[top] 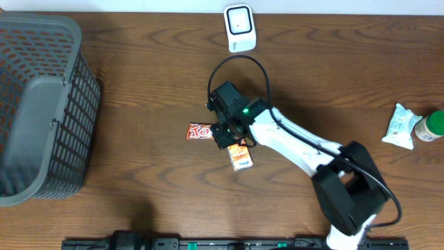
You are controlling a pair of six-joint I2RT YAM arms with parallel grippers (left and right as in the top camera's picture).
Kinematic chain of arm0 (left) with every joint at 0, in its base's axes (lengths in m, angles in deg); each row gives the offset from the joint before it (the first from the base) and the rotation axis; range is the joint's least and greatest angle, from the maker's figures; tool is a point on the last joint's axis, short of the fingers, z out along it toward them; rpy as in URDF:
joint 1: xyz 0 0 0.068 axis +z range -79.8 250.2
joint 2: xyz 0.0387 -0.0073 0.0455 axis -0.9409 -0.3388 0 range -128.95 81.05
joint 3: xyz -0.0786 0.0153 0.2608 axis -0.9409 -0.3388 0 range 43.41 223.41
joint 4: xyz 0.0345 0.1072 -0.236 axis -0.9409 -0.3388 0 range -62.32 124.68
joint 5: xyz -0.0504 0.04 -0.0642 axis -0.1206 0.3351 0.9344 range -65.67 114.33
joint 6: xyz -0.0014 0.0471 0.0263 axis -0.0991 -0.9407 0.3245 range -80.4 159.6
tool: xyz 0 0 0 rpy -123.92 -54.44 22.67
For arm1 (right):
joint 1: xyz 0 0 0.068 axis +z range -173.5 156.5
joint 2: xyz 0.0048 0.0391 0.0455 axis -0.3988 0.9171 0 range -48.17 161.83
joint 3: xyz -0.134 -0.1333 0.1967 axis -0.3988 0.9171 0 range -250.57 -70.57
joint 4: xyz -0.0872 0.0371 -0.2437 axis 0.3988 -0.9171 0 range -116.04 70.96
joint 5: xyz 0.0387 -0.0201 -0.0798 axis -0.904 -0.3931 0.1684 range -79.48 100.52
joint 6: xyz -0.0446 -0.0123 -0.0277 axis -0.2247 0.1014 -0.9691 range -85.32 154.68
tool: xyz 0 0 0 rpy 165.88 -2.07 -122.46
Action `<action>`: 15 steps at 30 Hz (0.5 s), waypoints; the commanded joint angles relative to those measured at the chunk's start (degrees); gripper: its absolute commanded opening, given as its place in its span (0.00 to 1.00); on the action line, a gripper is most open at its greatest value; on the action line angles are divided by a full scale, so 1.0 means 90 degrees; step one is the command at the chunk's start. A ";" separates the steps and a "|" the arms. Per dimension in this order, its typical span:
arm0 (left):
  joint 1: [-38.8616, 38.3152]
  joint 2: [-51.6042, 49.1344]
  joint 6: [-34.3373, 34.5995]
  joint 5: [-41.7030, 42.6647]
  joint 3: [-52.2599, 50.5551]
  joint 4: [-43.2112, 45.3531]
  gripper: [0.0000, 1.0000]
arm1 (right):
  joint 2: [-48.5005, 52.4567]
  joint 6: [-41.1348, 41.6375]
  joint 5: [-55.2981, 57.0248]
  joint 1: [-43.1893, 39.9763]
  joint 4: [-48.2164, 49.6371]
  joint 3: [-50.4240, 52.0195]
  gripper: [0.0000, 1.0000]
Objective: Scan the item barcode
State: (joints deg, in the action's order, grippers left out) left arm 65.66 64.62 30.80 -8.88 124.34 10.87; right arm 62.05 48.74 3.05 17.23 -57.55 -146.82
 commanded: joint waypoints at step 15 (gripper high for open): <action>0.0032 0.0036 0.0034 -0.0056 -0.0007 0.0027 0.98 | 0.0236 -0.1542 -0.1234 0.0058 -0.2050 0.0058 0.01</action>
State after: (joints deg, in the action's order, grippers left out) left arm 65.66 64.62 30.80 -8.88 124.34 10.89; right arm 63.97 43.98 -0.25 17.34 -71.91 -146.45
